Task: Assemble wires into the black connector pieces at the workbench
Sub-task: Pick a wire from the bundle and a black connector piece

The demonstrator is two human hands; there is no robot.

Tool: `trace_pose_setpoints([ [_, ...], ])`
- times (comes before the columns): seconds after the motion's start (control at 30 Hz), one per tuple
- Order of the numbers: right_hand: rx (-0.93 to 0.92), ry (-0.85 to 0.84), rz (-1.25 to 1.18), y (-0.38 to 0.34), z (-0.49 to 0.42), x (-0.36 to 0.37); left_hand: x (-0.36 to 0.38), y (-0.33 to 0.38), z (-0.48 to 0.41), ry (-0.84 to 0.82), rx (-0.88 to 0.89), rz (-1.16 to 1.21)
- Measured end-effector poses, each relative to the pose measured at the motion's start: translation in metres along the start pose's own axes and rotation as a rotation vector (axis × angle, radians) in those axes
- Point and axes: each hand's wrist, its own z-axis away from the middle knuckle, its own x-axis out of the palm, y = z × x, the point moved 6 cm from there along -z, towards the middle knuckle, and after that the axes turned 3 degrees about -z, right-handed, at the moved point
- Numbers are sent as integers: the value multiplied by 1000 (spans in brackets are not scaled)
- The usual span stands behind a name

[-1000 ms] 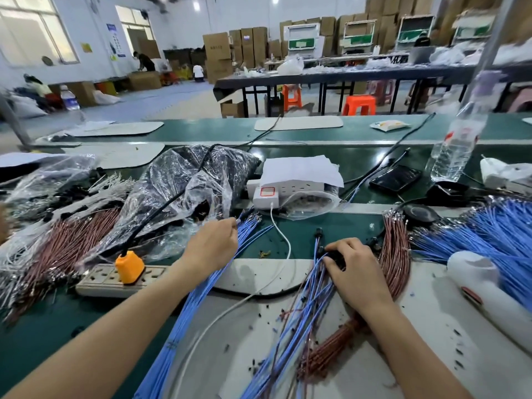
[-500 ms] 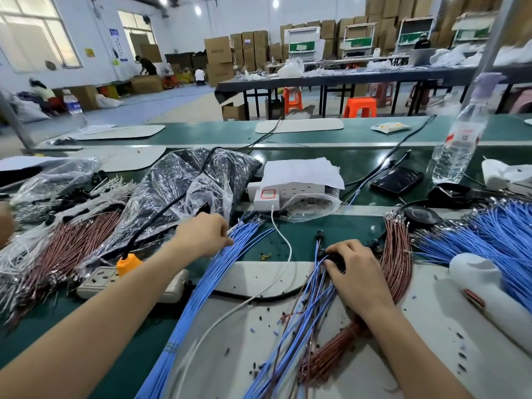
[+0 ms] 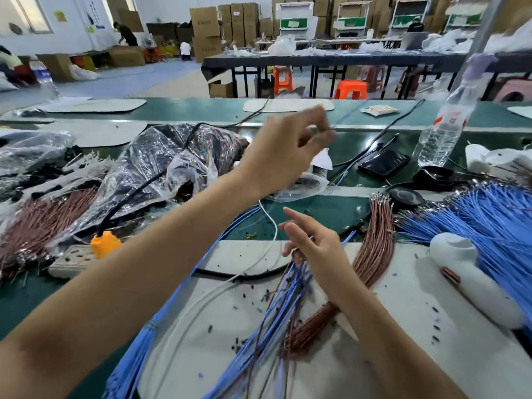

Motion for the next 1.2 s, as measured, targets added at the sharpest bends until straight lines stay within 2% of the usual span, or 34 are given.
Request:
trace_pose_setpoints([
  [0.07, 111, -89, -288, 9, 4, 11, 39, 26, 5, -154, 114, 13],
  [0.13, 156, -45, -389, 13, 3, 9, 64, 33, 19, -239, 179, 78],
  [0.2, 190, 44, -459, 15, 1, 0, 70, 22, 38, -198, 176, 175],
  [0.27, 234, 135, -508, 22, 0, -13, 69, -2, 60, -128, 87, 252],
  [0.4, 257, 155, -568, 29, -1, -21, 71, -40, 107, -93, -31, 290],
  [0.5, 167, 217, -435, 27, 0, -25, 75, -56, 121, -95, -157, 468],
  [0.6, 57, 285, -295, 21, 0, -31, 77, -70, 124, -38, -383, 782],
  [0.67, -129, 364, -34, 5, 4, -39, 78, -78, 127, 3, -543, 958],
  [0.73, -332, 462, 276, -11, 8, -44, 77, -83, 129, -27, -672, 1230],
  [0.8, -467, 534, 476, -19, 14, -44, 77, -79, 128, -149, -696, 1569],
  [0.87, -501, 582, 531, -20, 18, -47, 71, -67, 124, -306, -582, 1978],
  [0.9, -467, 603, 501, -18, 18, -52, 67, -65, 123, -336, -533, 2144],
  [0.97, -378, 637, 436, -14, 17, -61, 64, -70, 120, -257, -606, 2314],
  [1.03, -293, 651, 364, -11, 17, -65, 68, -83, 118, -41, -751, 2277],
  [1.1, -215, 666, 201, -7, 17, -66, 72, -106, 124, 207, -905, 2040],
  [1.13, -169, 672, 96, -4, 16, -66, 76, -113, 127, 246, -968, 1925],
  [1.2, -69, 649, -143, 5, 14, -64, 83, -117, 133, 183, -1043, 1716],
])
